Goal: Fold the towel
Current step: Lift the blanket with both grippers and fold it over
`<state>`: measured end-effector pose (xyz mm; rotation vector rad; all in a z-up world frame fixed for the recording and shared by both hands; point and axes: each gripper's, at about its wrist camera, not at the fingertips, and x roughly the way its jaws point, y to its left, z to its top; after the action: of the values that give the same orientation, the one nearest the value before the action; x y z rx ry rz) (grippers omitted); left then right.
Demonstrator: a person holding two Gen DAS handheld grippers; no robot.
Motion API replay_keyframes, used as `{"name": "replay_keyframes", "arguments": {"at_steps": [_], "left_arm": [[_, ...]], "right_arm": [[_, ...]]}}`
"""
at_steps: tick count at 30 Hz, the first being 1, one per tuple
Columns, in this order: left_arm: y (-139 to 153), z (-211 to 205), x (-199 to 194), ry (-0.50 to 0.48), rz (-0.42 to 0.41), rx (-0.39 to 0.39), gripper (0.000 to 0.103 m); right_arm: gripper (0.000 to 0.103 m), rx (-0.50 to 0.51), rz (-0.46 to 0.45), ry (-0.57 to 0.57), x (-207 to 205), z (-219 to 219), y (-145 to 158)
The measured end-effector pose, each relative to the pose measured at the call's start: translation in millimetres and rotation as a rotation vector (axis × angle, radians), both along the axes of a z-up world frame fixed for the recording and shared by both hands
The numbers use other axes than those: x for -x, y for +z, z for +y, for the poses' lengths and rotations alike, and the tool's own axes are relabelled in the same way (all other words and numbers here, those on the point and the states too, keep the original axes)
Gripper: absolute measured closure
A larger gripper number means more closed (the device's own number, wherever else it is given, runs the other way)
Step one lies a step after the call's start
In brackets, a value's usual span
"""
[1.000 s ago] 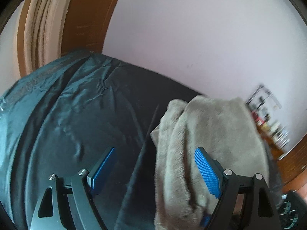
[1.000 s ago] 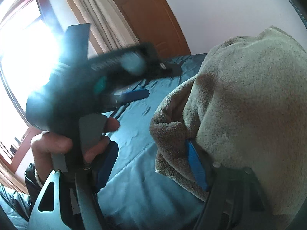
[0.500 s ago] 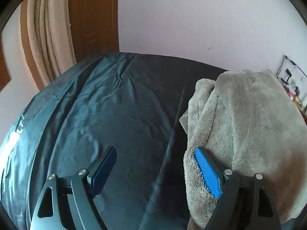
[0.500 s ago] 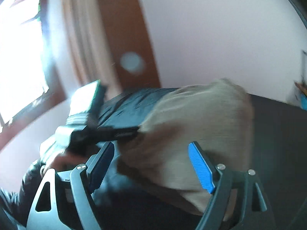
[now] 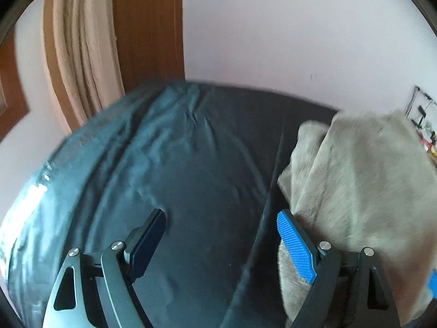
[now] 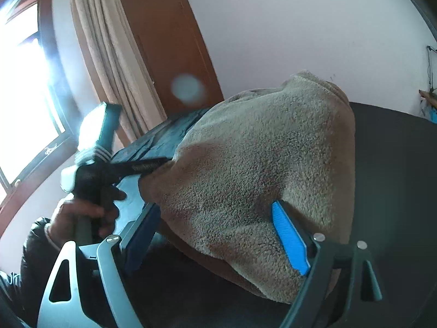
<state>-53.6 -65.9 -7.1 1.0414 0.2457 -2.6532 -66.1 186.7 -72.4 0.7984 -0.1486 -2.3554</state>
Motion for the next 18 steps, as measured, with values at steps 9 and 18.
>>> {"name": "replay_keyframes", "arguments": {"at_steps": [9, 18], "left_arm": [[6, 68, -4, -0.246, -0.002, 0.072, 0.017], [-34, 50, -1, -0.262, -0.047, -0.059, 0.012]], "right_arm": [[0.017, 0.028, 0.004, 0.007, 7, 0, -6], [0.017, 0.014, -0.007, 0.01, 8, -1, -11]]}}
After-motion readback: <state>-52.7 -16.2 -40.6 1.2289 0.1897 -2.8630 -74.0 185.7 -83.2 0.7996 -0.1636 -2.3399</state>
